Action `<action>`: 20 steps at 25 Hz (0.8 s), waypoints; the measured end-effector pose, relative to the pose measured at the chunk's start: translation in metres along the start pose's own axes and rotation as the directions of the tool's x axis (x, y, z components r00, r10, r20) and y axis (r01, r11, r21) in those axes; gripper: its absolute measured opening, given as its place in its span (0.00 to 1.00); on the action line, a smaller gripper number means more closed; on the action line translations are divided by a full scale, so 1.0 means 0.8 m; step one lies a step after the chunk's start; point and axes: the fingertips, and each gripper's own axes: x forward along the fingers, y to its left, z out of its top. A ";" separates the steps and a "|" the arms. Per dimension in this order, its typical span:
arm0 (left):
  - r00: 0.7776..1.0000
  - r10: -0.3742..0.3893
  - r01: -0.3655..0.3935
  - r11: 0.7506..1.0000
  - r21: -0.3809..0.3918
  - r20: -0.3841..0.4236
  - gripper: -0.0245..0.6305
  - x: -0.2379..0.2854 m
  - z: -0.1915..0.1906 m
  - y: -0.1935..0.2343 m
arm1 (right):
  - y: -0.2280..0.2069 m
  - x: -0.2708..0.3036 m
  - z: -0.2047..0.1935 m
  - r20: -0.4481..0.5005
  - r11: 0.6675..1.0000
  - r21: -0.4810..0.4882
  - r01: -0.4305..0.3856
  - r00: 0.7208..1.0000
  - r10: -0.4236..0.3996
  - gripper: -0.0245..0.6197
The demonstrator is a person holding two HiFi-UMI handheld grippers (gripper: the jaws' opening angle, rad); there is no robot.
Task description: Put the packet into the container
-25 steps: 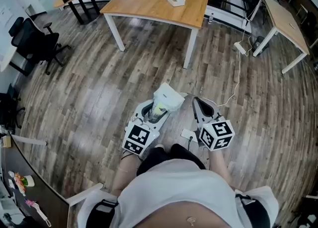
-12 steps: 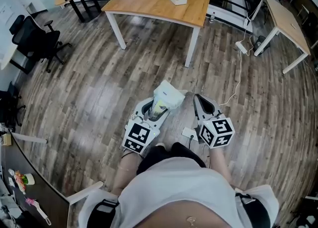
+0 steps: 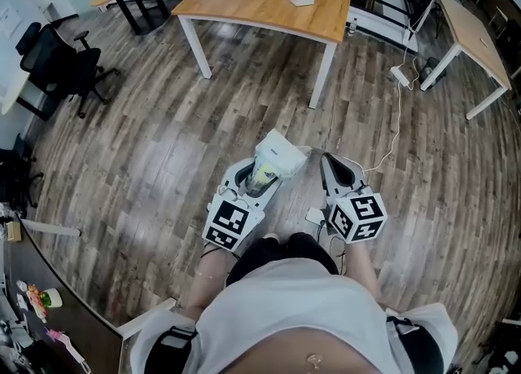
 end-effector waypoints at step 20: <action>1.000 -0.015 0.016 1.000 0.011 -0.018 0.36 0.008 -0.017 0.056 | -0.011 0.053 0.012 0.018 0.999 0.009 0.050 0.999 -0.050 0.05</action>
